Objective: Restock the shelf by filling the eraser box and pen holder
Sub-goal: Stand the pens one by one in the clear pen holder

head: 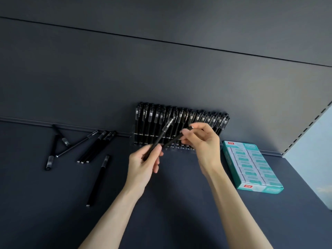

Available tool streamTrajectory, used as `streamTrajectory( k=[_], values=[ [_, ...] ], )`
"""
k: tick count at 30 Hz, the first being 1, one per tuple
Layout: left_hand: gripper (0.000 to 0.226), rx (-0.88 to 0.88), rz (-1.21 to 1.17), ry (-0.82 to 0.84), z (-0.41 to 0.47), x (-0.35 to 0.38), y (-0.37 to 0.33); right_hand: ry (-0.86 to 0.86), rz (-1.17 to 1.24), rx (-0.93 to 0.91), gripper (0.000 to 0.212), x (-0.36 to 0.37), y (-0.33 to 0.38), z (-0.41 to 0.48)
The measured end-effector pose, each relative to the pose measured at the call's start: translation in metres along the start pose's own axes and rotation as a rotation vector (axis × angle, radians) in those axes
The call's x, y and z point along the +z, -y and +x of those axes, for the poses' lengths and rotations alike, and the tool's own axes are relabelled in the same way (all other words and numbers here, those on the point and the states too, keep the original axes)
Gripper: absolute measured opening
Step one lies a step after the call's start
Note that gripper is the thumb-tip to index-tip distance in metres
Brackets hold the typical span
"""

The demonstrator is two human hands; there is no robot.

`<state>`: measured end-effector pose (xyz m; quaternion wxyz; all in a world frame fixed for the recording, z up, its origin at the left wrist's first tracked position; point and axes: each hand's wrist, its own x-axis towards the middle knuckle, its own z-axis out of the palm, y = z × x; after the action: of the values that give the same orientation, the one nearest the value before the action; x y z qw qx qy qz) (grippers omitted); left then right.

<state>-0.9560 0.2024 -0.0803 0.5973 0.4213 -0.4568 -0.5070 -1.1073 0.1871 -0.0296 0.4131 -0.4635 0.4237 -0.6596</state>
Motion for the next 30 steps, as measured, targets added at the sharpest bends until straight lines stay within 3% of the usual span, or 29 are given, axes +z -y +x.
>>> streamTrajectory(
  k=[3,9,13,17,22,30],
  values=[
    [0.01,0.039,-0.036,-0.069,0.003,-0.004,-0.002,0.079,-0.048,0.085,0.02,-0.017,-0.006,-0.008],
    [0.012,0.098,0.017,-0.042,-0.002,-0.001,-0.001,0.417,-0.587,0.07,0.007,-0.021,-0.014,-0.02],
    [0.011,0.108,0.089,-0.046,-0.002,-0.004,0.0,0.418,-0.561,0.056,0.015,-0.017,-0.014,-0.024],
    [0.02,0.201,0.09,-0.059,-0.004,0.001,-0.004,0.394,-0.737,-0.085,0.013,-0.02,-0.014,-0.021],
    [0.019,0.213,0.041,-0.157,-0.003,0.001,-0.006,0.331,-0.497,0.028,0.016,-0.018,-0.008,-0.026],
    [0.017,0.188,0.164,0.024,-0.011,0.007,-0.001,0.274,-0.226,0.039,0.014,0.002,-0.002,-0.033]
  ],
)
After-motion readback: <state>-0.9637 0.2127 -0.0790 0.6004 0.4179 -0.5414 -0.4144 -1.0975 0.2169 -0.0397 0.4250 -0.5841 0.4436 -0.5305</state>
